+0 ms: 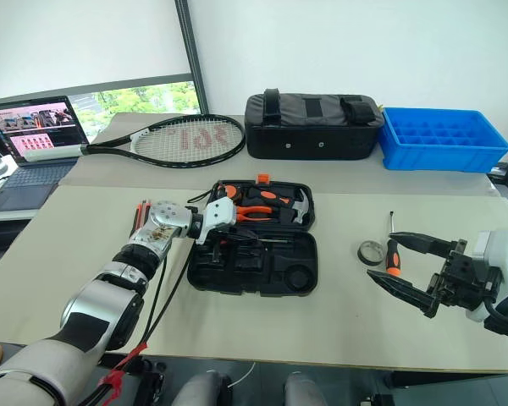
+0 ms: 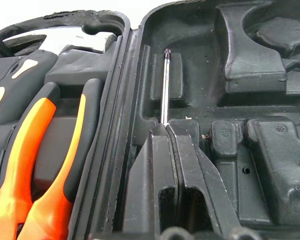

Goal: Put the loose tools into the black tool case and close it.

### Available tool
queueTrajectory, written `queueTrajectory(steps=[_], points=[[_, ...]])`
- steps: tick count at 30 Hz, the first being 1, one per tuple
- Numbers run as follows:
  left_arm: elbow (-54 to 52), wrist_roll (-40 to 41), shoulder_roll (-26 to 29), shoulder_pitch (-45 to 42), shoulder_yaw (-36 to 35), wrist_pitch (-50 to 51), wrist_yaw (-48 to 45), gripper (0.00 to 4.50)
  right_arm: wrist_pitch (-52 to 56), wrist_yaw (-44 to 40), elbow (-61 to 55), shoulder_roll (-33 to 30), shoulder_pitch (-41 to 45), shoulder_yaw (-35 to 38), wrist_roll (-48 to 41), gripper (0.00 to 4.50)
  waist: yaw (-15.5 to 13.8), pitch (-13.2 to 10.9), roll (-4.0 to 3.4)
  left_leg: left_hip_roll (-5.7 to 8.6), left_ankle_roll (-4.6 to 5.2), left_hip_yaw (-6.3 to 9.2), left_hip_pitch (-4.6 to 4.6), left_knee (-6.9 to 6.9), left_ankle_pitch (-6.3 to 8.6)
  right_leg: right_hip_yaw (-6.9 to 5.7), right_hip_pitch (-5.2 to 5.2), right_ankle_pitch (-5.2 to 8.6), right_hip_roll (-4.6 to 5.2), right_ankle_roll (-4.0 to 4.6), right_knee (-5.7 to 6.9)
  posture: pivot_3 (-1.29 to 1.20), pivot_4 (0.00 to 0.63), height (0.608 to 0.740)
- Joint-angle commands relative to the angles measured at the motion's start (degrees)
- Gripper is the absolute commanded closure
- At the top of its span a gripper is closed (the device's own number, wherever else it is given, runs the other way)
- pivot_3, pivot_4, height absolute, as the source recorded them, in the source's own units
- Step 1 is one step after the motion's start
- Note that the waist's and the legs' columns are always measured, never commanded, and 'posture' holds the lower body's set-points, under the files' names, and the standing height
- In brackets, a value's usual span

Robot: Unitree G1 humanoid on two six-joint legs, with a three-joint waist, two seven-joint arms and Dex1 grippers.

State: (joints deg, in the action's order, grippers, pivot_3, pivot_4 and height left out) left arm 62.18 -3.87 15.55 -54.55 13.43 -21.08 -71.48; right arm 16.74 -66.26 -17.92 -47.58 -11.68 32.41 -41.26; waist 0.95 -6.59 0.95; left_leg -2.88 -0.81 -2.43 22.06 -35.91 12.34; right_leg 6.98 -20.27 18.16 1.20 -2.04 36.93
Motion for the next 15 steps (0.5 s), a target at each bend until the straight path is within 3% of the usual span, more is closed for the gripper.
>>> queueTrajectory(steps=[1,8,12,13,14,15], points=[[2.2,-1.5,-0.2,0.4,0.2,0.7,1.8,4.45,0.7,1.9,-1.0,-1.3,0.7,0.9,1.1,0.00,0.0,0.0,0.00,0.00,0.00,0.01,0.00,0.00,0.00,0.00,0.03,0.00,0.00,-0.01,-0.01,0.00,0.150,0.708],[-5.1,7.7,1.9,-1.1,-7.5,6.9,-3.5,4.45,5.1,14.4,1.9,-1.0,3.2,-3.4,10.3,0.00,0.2,0.0,0.02,0.03,0.01,0.10,0.07,-0.04,-0.01,-0.01,-0.15,0.01,-0.01,-0.02,0.04,0.00,0.150,0.708],[-14.7,12.9,4.7,0.3,-10.9,13.8,-5.8,3.39,8.9,21.3,2.5,1.1,4.2,-5.6,12.9,0.00,0.1,0.0,-0.03,0.04,0.01,0.18,0.27,0.04,-0.01,-0.02,-0.32,0.01,-0.03,0.05,0.03,0.00,0.150,0.708],[-17.2,14.1,5.5,0.8,-11.4,15.8,-6.6,3.32,9.4,23.1,2.7,1.4,4.1,-6.1,14.1,0.00,0.0,0.0,-0.07,0.04,0.02,0.18,0.27,0.04,-0.01,-0.02,-0.32,0.01,-0.02,0.06,0.03,0.00,0.150,0.708],[-22.4,16.3,7.3,1.9,-12.2,19.6,-8.0,2.68,11.4,26.5,3.1,1.2,4.0,-7.5,17.2,0.00,0.1,0.0,-0.12,0.06,0.03,0.18,0.28,0.05,0.00,0.00,-0.29,0.00,-0.02,0.09,0.00,0.00,0.150,0.708],[-27.4,18.3,8.8,3.0,-12.8,23.5,-9.0,2.44,12.3,28.9,3.6,1.5,4.1,-8.3,19.1,0.00,0.1,0.1,-0.22,0.08,0.04,0.18,0.28,0.05,0.01,0.02,-0.26,0.00,0.00,0.09,-0.02,0.00,0.150,0.708]])
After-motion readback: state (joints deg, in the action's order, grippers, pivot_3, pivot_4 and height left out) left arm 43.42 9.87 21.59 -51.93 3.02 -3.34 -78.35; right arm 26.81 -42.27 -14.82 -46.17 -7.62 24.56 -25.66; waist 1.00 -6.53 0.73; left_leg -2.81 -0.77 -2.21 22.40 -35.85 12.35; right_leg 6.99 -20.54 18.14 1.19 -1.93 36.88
